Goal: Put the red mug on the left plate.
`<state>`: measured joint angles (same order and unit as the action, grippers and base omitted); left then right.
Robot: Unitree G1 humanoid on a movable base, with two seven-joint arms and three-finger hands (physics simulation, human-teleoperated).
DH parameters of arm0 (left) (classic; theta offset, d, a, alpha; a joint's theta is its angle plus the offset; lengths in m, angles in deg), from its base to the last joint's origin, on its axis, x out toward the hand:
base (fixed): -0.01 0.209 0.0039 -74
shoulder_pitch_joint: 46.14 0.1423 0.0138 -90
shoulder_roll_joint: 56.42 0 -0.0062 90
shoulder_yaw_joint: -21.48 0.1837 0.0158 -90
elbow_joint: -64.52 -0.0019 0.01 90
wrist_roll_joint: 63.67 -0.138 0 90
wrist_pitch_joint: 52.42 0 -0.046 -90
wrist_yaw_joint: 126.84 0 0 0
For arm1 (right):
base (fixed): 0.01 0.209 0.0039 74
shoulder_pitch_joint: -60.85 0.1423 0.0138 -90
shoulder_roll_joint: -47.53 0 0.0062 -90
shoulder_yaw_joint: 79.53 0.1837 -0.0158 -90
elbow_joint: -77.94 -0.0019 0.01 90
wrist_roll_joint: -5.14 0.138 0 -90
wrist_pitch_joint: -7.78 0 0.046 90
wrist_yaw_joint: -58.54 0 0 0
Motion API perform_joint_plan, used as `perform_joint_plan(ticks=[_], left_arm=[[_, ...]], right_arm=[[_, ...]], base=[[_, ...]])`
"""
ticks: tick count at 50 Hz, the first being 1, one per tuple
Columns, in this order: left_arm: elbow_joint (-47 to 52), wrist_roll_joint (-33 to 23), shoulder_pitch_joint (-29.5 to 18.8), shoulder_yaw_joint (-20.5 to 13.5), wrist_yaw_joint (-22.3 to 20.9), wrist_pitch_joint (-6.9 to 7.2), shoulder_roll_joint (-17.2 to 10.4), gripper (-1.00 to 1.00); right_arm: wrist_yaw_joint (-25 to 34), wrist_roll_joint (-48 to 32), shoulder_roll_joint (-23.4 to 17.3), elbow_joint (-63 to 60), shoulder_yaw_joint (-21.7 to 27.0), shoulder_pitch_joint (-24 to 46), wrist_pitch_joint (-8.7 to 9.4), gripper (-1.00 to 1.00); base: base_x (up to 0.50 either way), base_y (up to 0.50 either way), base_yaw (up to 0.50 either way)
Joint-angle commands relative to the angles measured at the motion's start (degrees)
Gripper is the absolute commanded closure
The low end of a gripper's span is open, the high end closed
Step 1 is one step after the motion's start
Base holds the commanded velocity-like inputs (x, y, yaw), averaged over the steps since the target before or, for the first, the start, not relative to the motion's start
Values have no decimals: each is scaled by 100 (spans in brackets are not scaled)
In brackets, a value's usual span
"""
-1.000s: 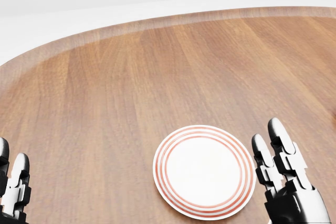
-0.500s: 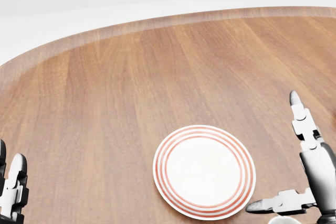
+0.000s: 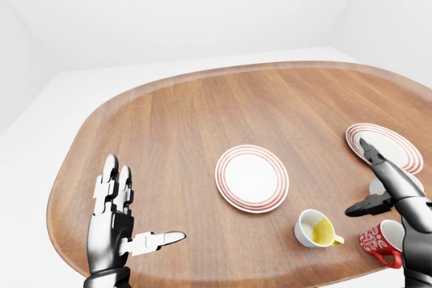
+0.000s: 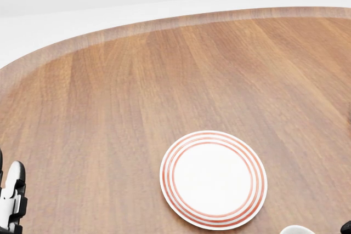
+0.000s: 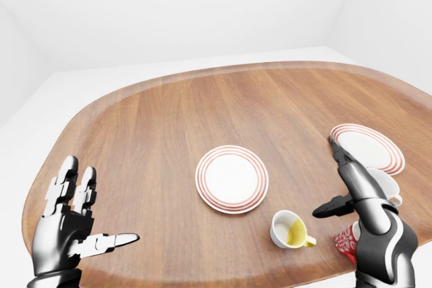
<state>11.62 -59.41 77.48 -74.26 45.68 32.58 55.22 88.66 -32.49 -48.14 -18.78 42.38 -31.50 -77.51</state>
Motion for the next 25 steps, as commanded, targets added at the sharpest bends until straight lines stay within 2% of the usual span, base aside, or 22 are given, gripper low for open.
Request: perform_joint_plan(ticks=[1, 3, 4, 5, 7, 9, 11, 17, 25], left_arm=[[42, 26, 6, -19, 9, 0, 13, -100], [58, 30, 25, -20, 6, 0, 23, -100], [89, 30, 68, -6, -4, 0, 31, -100], [97, 29, 77, -4, -4, 0, 33, -100], [99, 42, 79, -14, -4, 0, 33, -100], [97, 68, 65, -33, -8, 0, 36, -100], [117, 59, 83, -26, -13, 0, 48, -100], [148, 71, 133, -21, -17, 0, 55, -100], [142, 42, 100, -5, 0, 0, 48, -100]], right_arm=[[-261, -24, -940, 2572, 455, -26, -130, -100], [-347, 9, -1048, 2801, 455, -132, -294, -100], [-436, -43, -1106, 3014, 458, -337, -617, -100], [-515, -115, -1128, 3170, 450, -452, -809, -100], [-609, -220, -1134, 3361, 436, -554, -971, -100], [-870, -458, -1172, 3593, 363, -698, -971, -100], [-895, -520, -1185, 3700, 459, -822, -971, -100], [-750, -460, -1162, 3541, 782, -1012, -971, -100], [-705, -624, -1097, 3461, 946, -1105, -971, -100]], base=[[0, 0, 0], [0, 0, 0], [0, 0, 0], [0, 0, 0], [0, 0, 0], [0, 0, 0], [0, 0, 0], [0, 0, 0], [0, 0, 0]])
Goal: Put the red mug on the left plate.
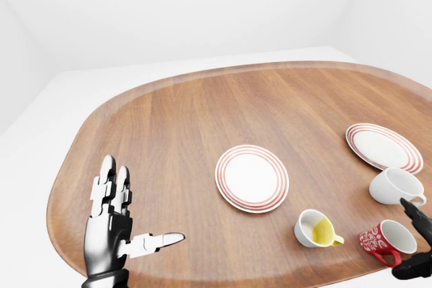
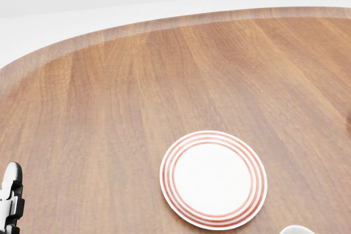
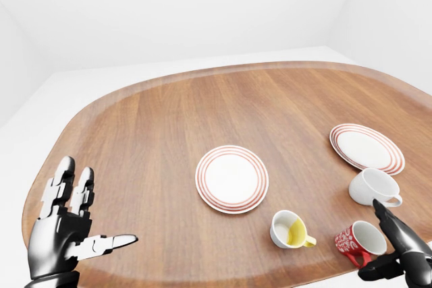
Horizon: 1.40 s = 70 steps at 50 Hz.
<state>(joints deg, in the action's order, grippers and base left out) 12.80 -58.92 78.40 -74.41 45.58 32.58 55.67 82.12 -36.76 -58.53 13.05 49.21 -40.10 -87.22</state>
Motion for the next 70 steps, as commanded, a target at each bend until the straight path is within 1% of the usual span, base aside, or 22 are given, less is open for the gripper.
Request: perform_joint_plan(ticks=[1, 7, 9, 11, 18, 21, 22, 25, 26, 27, 28, 30, 33, 36, 37, 38, 41, 42, 45, 56, 65, 70], left_arm=[[27, -8, 15, 12, 12, 0, 4, -100], [27, -10, 5, 12, 20, 0, -6, -100], [31, -5, 17, 11, 13, 0, -6, -100], [33, 15, 26, -2, 3, 0, -2, -100], [38, -8, 33, 10, 1, 0, 9, -100], [34, -4, 29, 13, 5, 0, 4, -100], [29, -12, 19, 17, 10, 0, 2, -100], [29, -22, 11, 27, 22, 0, -6, -100], [30, -25, 11, 32, 24, 0, -9, -100], [32, -27, 11, 35, 27, 0, -12, -100], [33, -26, 10, 36, 30, 0, -14, -100], [24, -29, -8, 36, 39, 0, -21, -100], [15, -15, -35, 18, 48, 0, -25, -100], [30, -9, -11, 21, 37, 0, -19, -100], [31, -9, -10, 21, 36, 0, -18, -100], [26, -16, -20, 18, 42, 0, -17, -100], [25, -19, -23, 18, 39, 0, -18, -100], [27, -18, -25, 17, 40, 0, -18, -100], [35, -18, -24, 16, 38, 0, -17, -100], [53, -17, 3, 13, 28, 0, -3, -100], [54, -34, -2, 38, 55, 0, -14, -100], [66, -43, -15, 45, 71, 0, -25, -100]], right_arm=[[-50, -191, -48, 234, 299, -263, 0, -100], [41, -113, 4, 95, 448, -263, 0, -100], [15, -163, 5, 126, 427, -252, 0, -100], [-101, -152, 5, 28, 500, -244, 0, -100], [-238, -10, -14, -374, 774, -55, 0, -100], [-104, 94, 19, -670, 896, -49, 0, -100], [37, 120, 0, -761, 909, 21, 0, -100], [458, 10, -103, -655, 719, 108, 0, -100], [623, 21, -149, -613, 661, 198, 77, -100], [691, 30, -197, -571, 619, 265, 109, -100], [718, 39, -258, -508, 571, 335, 108, -100], [774, 72, -492, -189, 396, 639, 264, -100], [787, 273, -766, 273, 99, 985, 361, -100], [598, 347, -868, 656, -246, 1167, 376, -100], [578, 374, -886, 681, -280, 1170, 379, -100], [560, 393, -891, 737, -372, 1151, 331, -100], [604, 472, -911, 772, -466, 1077, 266, -100], [753, 487, -905, 779, -519, 1011, 191, -100], [706, 458, -913, 909, -561, 1058, 176, -100], [504, 540, -975, 1313, -755, 1088, 13, -100], [395, 588, -1037, 1578, -844, 1094, 0, -100], [117, 718, -1181, 2020, -942, 1238, 0, -100]], base=[[0, 0, 0], [0, 0, 0], [0, 0, 0], [0, 0, 0], [0, 0, 0], [0, 0, 0], [0, 0, 0], [0, 0, 0], [0, 0, 0], [0, 0, 0], [0, 0, 0], [0, 0, 0], [0, 0, 0], [0, 0, 0], [0, 0, 0], [0, 0, 0], [0, 0, 0], [0, 0, 0], [0, 0, 0], [0, 0, 0], [0, 0, 0], [0, 0, 0]])
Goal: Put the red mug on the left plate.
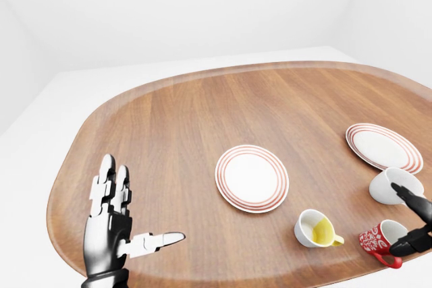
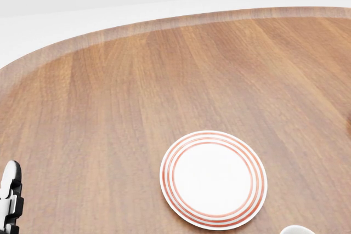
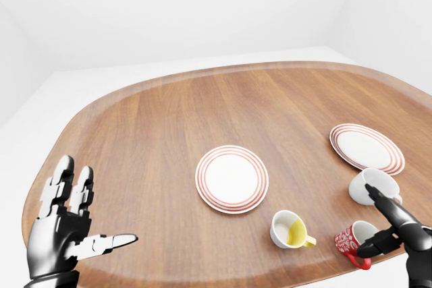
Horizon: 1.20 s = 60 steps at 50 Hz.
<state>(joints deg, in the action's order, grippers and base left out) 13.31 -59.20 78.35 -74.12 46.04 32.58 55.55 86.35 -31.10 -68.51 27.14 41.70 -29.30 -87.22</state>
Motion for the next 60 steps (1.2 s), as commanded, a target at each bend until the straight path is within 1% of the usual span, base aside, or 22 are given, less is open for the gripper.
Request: perform_joint_plan(ticks=[1, 5, 10, 16, 20, 25, 30, 53, 60], left_arm=[[17, -17, -12, 17, 27, 0, -14, -100], [23, -16, -21, 13, 31, 0, -19, -100], [33, -19, -23, 11, 33, 0, -16, -100], [37, -25, -25, 9, 35, 0, -13, -100], [32, -34, -34, 15, 46, 0, -16, -100], [25, -19, -30, 5, 40, 0, -16, -100], [25, -1, -11, -10, 25, 0, -8, -100], [34, 5, 12, -14, 14, 0, 6, -100], [43, -4, 26, -5, 9, 0, 10, -100]], right_arm=[[-389, 176, -218, 687, -224, 181, 0, -100], [-475, 298, -289, 918, -341, 256, 0, -100], [-680, 454, -390, 1467, -643, 424, 0, -100], [-785, 633, -450, 1809, -864, 522, 0, -100], [-903, 714, -482, 2265, -1142, 775, 0, -100], [-888, 774, -481, 2223, -1310, 826, 0, -100], [-893, 728, -441, 2348, -1472, 1055, 0, -100], [-985, 786, -424, 2650, -1658, 1165, 0, -100], [-1144, 779, -404, 2924, -1778, 1205, 0, -100]], base=[[0, 0, 0], [0, 0, 0], [0, 0, 0], [0, 0, 0], [0, 0, 0], [0, 0, 0], [0, 0, 0], [0, 0, 0], [0, 0, 0]])
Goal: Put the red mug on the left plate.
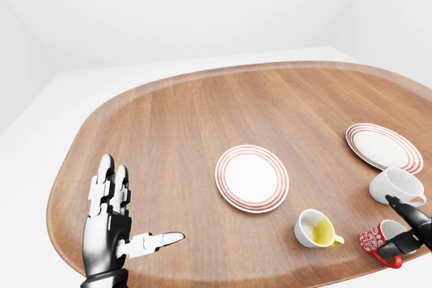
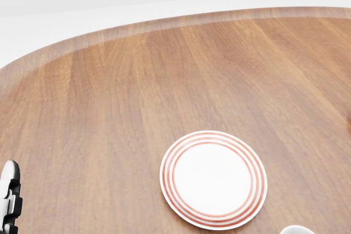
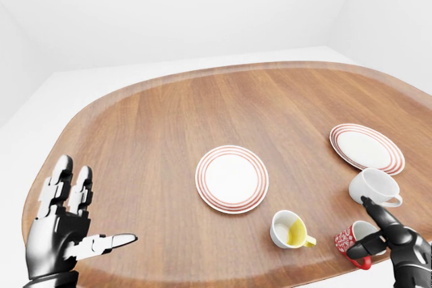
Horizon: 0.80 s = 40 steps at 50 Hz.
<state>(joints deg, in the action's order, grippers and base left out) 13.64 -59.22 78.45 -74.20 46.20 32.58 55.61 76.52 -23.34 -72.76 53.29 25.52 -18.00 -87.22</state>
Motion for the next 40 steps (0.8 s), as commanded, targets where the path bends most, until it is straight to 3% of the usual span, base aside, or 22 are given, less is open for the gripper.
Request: perform_joint_plan(ticks=[1, 2, 3, 4, 26, 32, 33, 37, 40], left_arm=[[11, 1, 16, 3, -5, 0, 4, -100], [11, 1, 13, 0, -3, 0, 4, -100], [10, 2, 13, -1, -4, 0, 4, -100], [10, 3, 14, -2, -4, 0, 5, -100], [5, 14, 25, -20, -23, 0, 21, -100], [-18, -15, -26, -14, -5, 0, 17, -100], [-21, -25, -30, -8, 1, 0, 14, -100], [-23, 7, -12, -16, -1, 0, 6, -100], [-34, 27, -22, -33, -12, 0, 7, -100]], right_arm=[[-167, 5, 22, 343, -179, 81, 0, -100], [-190, 12, 20, 366, -190, 87, 0, -73], [-197, 18, 19, 376, -195, 85, 0, -15], [-180, 36, 21, 368, -205, 51, 0, 100], [-83, 10, -5, 125, -142, -114, 0, 100], [-81, -9, 45, -1047, 144, 106, 0, 100], [-151, -150, 99, -1335, 156, 244, 121, 100], [-48, -659, 304, -2576, 192, 847, 1000, 100], [22, -1171, 515, -3171, 50, 1526, 1000, 100]], base=[[0, 0, 0], [0, 0, 0], [0, 0, 0], [0, 0, 0], [0, 0, 0], [0, 0, 0], [0, 0, 0], [0, 0, 0], [0, 0, 0]])
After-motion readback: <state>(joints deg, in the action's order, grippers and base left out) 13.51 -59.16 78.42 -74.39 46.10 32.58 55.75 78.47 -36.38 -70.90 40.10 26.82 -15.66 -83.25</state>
